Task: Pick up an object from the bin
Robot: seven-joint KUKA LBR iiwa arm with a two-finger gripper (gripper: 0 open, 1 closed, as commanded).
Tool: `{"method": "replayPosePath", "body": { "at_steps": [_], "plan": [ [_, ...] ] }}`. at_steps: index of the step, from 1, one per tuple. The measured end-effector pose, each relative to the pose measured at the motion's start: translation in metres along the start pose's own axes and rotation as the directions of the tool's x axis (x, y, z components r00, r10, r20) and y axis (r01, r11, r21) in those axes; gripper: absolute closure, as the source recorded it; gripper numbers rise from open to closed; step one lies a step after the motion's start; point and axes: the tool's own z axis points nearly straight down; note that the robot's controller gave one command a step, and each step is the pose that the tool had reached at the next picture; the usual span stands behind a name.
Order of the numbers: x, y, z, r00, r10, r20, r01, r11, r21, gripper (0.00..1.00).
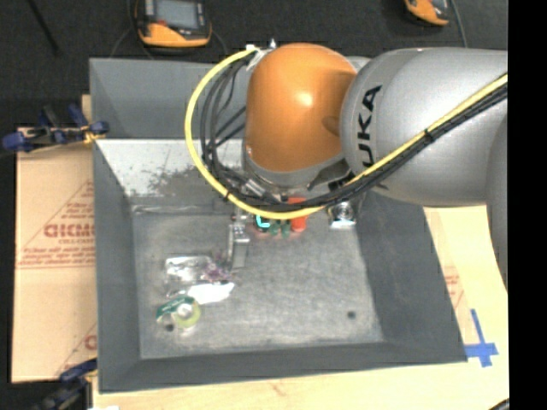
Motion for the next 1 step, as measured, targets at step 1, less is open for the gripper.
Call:
{"method": "replayPosePath", "body": {
  "at_steps": [1],
  "plan": [
    [0.0184, 0.0076, 0.1145, 0.995, -0.098, -0.002, 0.098, 0.995, 0.003, 0.00]
  ]
}}
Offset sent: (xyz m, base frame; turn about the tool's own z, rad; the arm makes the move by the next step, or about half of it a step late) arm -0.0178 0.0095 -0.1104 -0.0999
